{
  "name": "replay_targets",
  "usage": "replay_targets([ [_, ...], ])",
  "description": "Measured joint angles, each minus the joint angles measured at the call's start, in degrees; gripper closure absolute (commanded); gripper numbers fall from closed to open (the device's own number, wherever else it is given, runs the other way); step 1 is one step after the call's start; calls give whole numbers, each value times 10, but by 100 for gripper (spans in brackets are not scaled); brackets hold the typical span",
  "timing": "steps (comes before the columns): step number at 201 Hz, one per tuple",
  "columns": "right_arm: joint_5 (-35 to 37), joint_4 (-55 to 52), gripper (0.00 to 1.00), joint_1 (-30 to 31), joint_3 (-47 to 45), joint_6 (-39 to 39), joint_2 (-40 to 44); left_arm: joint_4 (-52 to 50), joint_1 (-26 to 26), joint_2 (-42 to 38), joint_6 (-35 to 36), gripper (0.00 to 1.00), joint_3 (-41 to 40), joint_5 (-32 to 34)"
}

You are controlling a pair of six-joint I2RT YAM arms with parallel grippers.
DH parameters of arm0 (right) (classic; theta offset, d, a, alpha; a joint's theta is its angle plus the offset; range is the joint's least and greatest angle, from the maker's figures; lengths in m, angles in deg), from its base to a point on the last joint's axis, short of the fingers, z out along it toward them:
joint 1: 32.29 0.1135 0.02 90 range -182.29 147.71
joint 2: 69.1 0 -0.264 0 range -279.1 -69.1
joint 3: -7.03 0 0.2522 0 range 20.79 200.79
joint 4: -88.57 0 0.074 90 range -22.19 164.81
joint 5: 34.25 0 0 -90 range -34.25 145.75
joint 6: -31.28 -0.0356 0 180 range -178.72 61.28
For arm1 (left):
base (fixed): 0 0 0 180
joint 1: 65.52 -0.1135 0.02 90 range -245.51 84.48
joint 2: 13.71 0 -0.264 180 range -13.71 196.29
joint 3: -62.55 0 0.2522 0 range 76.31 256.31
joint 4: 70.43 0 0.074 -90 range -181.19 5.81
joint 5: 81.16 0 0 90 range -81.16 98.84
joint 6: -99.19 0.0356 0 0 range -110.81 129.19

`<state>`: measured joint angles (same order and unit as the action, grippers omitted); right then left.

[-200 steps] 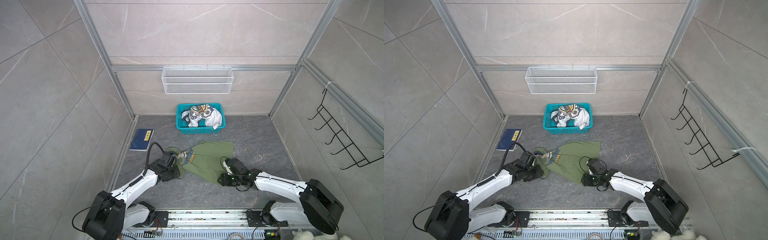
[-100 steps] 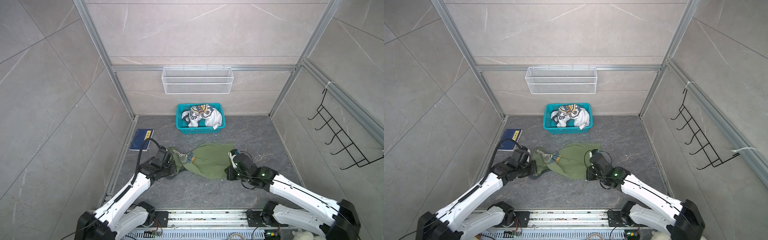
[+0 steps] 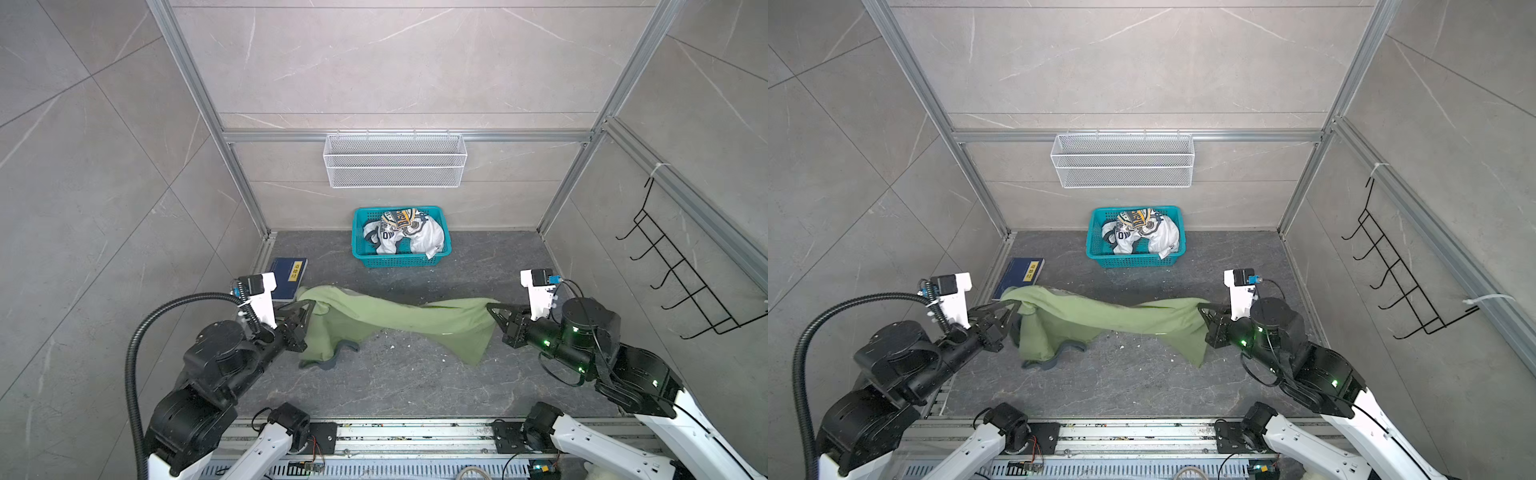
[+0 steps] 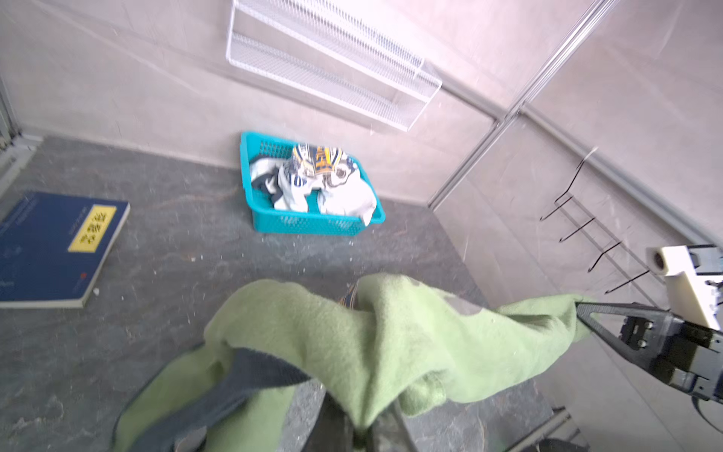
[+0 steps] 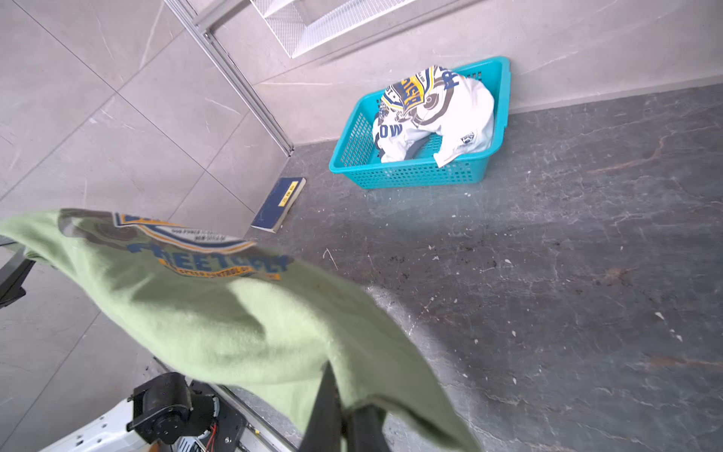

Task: Fold and stack tank tops
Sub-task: Smooth out the tank top at the center of the table.

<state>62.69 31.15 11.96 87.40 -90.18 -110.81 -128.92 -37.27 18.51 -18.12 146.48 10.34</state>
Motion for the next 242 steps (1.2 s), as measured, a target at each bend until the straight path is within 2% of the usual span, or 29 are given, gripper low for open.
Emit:
replay_targets([
  [21, 13, -5, 100, 0, -4, -3, -30, 0, 0, 13, -3, 100, -35, 24],
  [34, 21, -1, 100, 0, -13, -3, -70, -1, 0, 57, -6, 100, -60, 38],
  [51, 36, 17, 100, 0, -35, -2, -143, -2, 0, 161, -6, 100, -76, 63],
  [79, 61, 64, 100, -16, -68, 13, -306, 2, 0, 398, -6, 100, -74, 132],
  [89, 62, 79, 100, -32, -73, 19, -358, 2, 0, 459, -7, 100, -74, 150],
  [105, 59, 108, 100, -65, -74, 31, -422, 10, -2, 515, -8, 100, -73, 166],
  [131, 46, 148, 82, -123, -63, 47, -488, 38, -16, 560, -8, 100, -54, 171],
  [151, 43, 166, 55, -151, -40, 64, -525, 57, -30, 604, -8, 100, -12, 170],
  [163, 43, 170, 47, -159, -31, 81, -534, 67, -36, 625, -8, 100, 7, 169],
  [189, 43, 167, 37, -165, -21, 99, -522, 76, -48, 659, -8, 100, 27, 164],
  [207, 29, 156, 38, -165, -30, 100, -481, 69, -51, 677, -8, 100, 43, 167],
  [224, -7, 157, 38, -161, -70, 88, -406, 71, -52, 689, -8, 100, 52, 171],
  [242, -36, 162, 44, -131, -123, 65, -337, 71, -53, 692, -8, 100, 53, 170],
])
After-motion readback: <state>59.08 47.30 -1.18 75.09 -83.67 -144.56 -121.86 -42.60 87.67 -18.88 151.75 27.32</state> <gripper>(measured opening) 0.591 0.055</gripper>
